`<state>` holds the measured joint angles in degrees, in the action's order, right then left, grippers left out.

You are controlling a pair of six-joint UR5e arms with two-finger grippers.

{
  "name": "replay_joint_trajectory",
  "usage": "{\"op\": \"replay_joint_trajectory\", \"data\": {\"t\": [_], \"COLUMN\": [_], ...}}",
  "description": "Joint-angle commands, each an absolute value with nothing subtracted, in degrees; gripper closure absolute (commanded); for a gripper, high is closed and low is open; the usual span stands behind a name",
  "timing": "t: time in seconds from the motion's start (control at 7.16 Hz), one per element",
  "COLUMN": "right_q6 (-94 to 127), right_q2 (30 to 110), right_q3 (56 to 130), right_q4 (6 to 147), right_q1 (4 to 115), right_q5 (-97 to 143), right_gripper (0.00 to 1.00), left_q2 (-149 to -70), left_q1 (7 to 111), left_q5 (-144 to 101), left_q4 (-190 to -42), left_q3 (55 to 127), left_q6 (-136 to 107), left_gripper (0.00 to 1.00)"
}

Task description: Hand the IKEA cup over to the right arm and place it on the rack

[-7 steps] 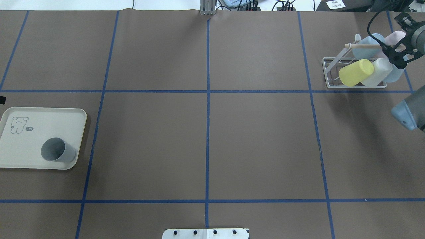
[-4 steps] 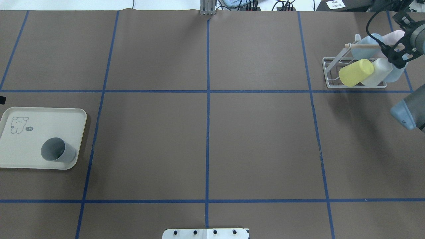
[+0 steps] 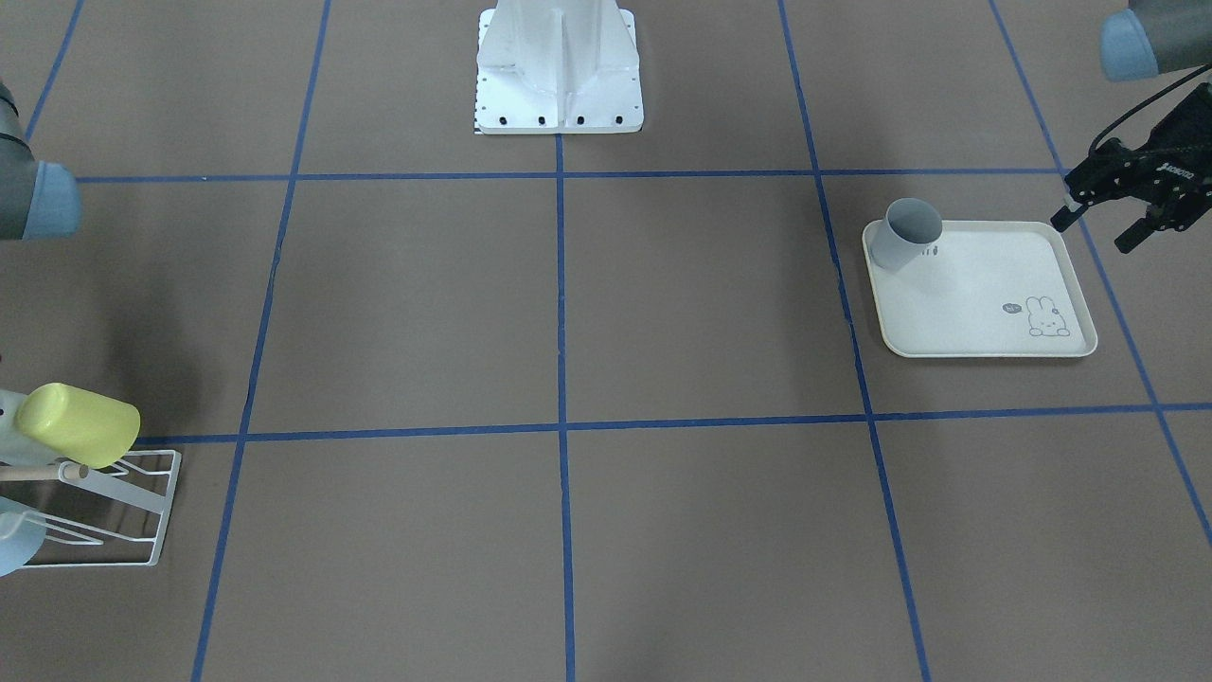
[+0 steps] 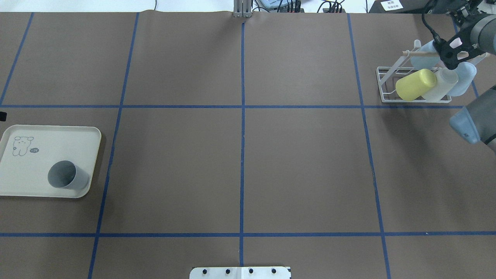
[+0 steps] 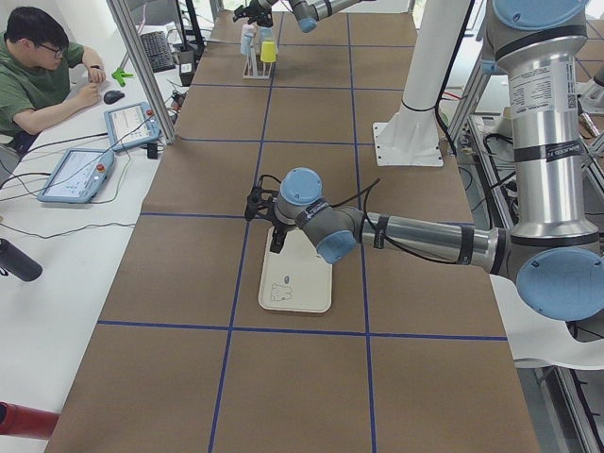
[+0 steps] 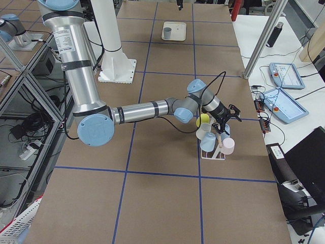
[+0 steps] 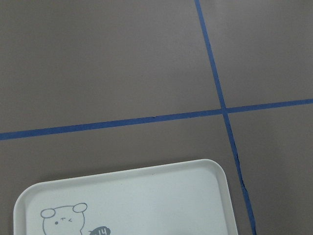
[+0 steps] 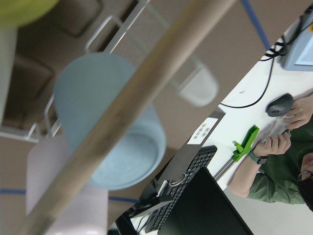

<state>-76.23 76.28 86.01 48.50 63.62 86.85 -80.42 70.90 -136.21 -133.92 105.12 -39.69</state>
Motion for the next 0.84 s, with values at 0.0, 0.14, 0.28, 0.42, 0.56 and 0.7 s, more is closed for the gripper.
{"op": "replay_joint_trajectory", "data": {"t": [0.0,0.14,0.28,0.42,0.56,0.7], "right_q6": [-56.09,-45.37,-34.56,-23.14,-11.19,-0.55], "right_q2": [76.9,77.43,78.04,78.74,78.66,78.14], "right_q3": [91.38,94.36,98.05,101.83,104.21,105.72], "right_q4": [48.25,48.16,48.08,48.16,48.08,48.16], "right_q1": [63.81,63.81,63.81,63.72,63.63,63.46], "right_q5": [96.2,100.42,102.63,104.74,107.64,110.89], "right_gripper": [0.02,0.02,0.02,0.02,0.01,0.01], "left_q2": [-80.51,-80.68,-80.68,-80.77,-80.77,-80.77], "left_q1": [70.84,70.84,70.49,70.23,70.05,69.09], "left_q5": [-135.53,-132.92,-131.24,-131.13,-131.05,-130.26], "left_q4": [-133.86,-133.68,-133.77,-133.77,-133.68,-133.68], "left_q3": [105.73,107.47,107.66,107.93,107.93,108.02], "left_q6": [-42.42,-46.11,-46.23,-46.23,-46.32,-46.58], "left_gripper": [0.0,0.0,0.0,0.0,0.0,0.0]}}
